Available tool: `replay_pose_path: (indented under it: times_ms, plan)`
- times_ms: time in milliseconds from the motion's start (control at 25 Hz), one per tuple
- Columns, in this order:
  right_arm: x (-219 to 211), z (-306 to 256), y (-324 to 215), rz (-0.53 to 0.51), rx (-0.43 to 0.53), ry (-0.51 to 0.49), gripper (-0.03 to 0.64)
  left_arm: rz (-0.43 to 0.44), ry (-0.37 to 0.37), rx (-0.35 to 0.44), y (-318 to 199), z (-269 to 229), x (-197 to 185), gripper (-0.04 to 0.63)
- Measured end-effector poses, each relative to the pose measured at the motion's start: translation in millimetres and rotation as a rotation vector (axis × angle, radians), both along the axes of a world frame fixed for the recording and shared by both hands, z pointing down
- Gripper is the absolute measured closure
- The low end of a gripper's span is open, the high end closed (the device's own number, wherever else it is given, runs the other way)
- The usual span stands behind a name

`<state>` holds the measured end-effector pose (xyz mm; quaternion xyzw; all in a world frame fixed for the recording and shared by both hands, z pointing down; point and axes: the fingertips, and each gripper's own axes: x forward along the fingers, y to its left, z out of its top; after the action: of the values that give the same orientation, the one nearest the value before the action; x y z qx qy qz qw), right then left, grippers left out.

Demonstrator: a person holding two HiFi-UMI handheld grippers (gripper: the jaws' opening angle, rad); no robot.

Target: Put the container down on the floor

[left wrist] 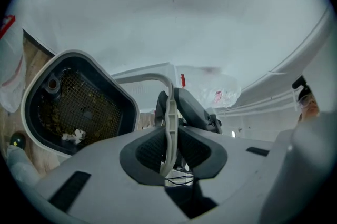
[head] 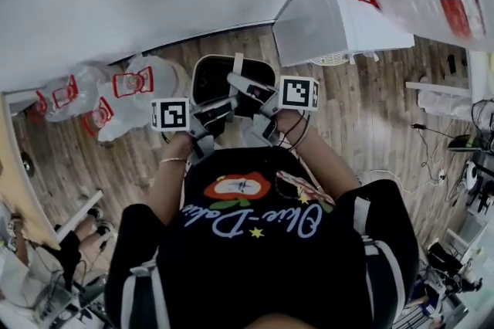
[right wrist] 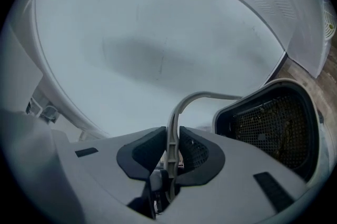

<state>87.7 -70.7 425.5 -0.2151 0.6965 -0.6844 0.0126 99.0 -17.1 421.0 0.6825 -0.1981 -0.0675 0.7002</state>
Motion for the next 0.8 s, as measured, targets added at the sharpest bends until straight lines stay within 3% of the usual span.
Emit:
replay_pose_path:
  times_ms: [120, 240, 440, 560, 720, 800]
  plan:
    - [1, 8, -10, -0.061, -0.008, -0.02, 0.548, -0.013, -0.086, 0.041, -12, 18, 0, 0.529]
    - [-3, 13, -17, -0.12, 0.005, -0.048, 0.548, -0.045, -0.115, 0.044, -18, 28, 0, 0.528]
    - [-5, 30, -23, -0.203, -0.012, -0.024, 0.548, -0.145, -0.008, 0.015, -28, 34, 9, 0.528]
    - [-7, 44, -26, -0.223, -0.021, 0.002, 0.548, -0.153, -0.032, 0.01, -31, 51, 5, 0.528]
    - [-10, 67, -33, -0.215, -0.042, 0.047, 0.548, -0.196, 0.033, -0.108, -33, 73, 6, 0.528]
    - [-11, 79, -40, -0.192, -0.046, 0.065, 0.548, -0.192, 0.063, -0.112, -41, 82, 5, 0.528]
